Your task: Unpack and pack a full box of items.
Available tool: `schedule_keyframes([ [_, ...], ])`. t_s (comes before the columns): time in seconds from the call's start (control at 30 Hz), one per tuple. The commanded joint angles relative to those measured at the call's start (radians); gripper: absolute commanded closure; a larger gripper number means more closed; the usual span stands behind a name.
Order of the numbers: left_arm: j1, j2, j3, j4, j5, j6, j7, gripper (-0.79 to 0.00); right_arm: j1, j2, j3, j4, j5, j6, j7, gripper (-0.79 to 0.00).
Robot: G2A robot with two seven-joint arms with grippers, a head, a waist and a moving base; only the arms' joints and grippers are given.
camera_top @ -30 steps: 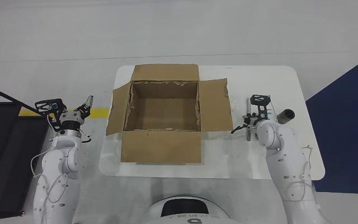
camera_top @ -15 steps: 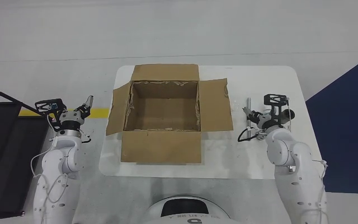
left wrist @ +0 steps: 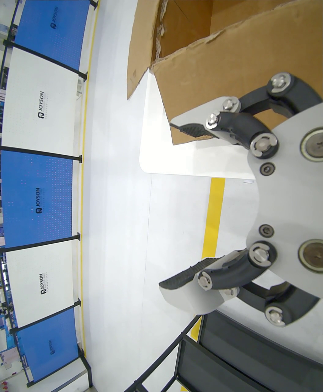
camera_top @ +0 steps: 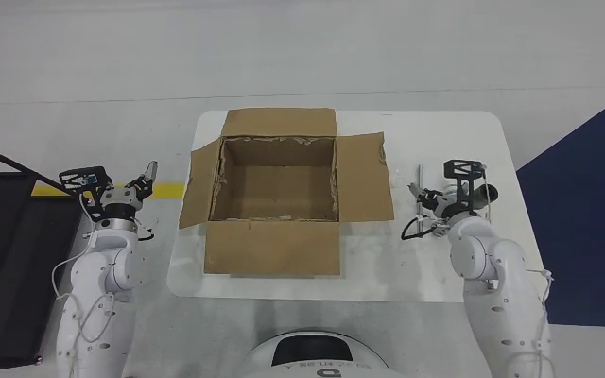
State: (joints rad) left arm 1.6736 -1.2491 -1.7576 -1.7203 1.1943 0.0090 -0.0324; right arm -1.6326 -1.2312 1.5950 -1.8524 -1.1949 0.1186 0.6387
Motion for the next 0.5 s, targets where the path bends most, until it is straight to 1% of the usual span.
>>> schedule_keyframes([
  [0.0, 0.0, 0.0, 0.0, 0.0, 0.0, 0.0, 0.0, -0.785, 0.042, -0.002, -0.026, 0.039, -0.039, 0.046, 0.047, -0.64],
  [0.03, 0.0, 0.0, 0.0, 0.0, 0.0, 0.0, 0.0, -0.785, 0.061, -0.003, -0.045, 0.053, -0.046, 0.042, 0.076, -0.597],
  [0.07, 0.0, 0.0, 0.0, 0.0, 0.0, 0.0, 0.0, -0.785, 0.081, -0.003, -0.055, 0.071, -0.062, 0.044, 0.1, -0.597],
  [0.13, 0.0, 0.0, 0.0, 0.0, 0.0, 0.0, 0.0, -0.785, 0.116, -0.004, -0.088, 0.101, -0.118, 0.054, 0.141, -0.56],
  [0.27, 0.0, 0.0, 0.0, 0.0, 0.0, 0.0, 0.0, -0.785, 0.174, -0.01, -0.136, 0.157, -0.193, 0.115, 0.187, -0.428],
  [0.3, 0.0, 0.0, 0.0, 0.0, 0.0, 0.0, 0.0, -0.785, 0.187, -0.012, -0.147, 0.169, -0.201, 0.124, 0.199, -0.409],
  [0.33, 0.0, 0.0, 0.0, 0.0, 0.0, 0.0, 0.0, -0.785, 0.2, -0.013, -0.155, 0.183, -0.21, 0.133, 0.211, -0.394],
  [0.47, 0.0, 0.0, 0.0, 0.0, 0.0, 0.0, 0.0, -0.785, 0.242, -0.017, -0.177, 0.233, -0.224, 0.13, 0.259, -0.391],
])
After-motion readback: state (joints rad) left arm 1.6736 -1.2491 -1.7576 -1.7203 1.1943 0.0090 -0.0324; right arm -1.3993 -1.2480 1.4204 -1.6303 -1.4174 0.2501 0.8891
